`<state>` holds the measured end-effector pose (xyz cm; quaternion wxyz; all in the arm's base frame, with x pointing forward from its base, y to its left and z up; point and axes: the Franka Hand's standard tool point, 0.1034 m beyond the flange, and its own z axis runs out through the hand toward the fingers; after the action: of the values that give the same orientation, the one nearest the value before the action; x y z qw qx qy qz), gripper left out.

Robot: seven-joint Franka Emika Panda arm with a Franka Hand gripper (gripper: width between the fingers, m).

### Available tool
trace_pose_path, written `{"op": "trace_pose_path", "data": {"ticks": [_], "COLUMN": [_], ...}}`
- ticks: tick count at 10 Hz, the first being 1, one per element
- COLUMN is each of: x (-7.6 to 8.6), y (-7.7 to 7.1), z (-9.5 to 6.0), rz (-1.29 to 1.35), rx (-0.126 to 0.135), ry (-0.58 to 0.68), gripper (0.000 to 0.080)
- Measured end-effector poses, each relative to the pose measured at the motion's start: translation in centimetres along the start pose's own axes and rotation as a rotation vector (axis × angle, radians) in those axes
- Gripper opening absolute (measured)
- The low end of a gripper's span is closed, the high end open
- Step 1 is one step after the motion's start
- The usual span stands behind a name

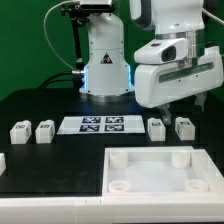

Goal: Assemble one leg

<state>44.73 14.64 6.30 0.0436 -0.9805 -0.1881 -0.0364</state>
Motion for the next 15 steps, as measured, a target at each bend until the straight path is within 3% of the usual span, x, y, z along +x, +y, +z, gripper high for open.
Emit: {"op": "trace_pose_path", "data": {"ticks": [3,7,11,15], "x": [-0.5,-1.0,-3.9,-4.5], "y": [-3.5,-3.8,-3.8,-4.0], "z": [0.6,0.8,2.6,2.8], "rz": [0.391,0.374,0.328,0.328], "rx": [0.015,0.012,0.026,0.057], "ry": [-0.025,-0.097,-0.502,-0.875], "gripper": [0.0649,0.0649,0.0649,0.0649]}}
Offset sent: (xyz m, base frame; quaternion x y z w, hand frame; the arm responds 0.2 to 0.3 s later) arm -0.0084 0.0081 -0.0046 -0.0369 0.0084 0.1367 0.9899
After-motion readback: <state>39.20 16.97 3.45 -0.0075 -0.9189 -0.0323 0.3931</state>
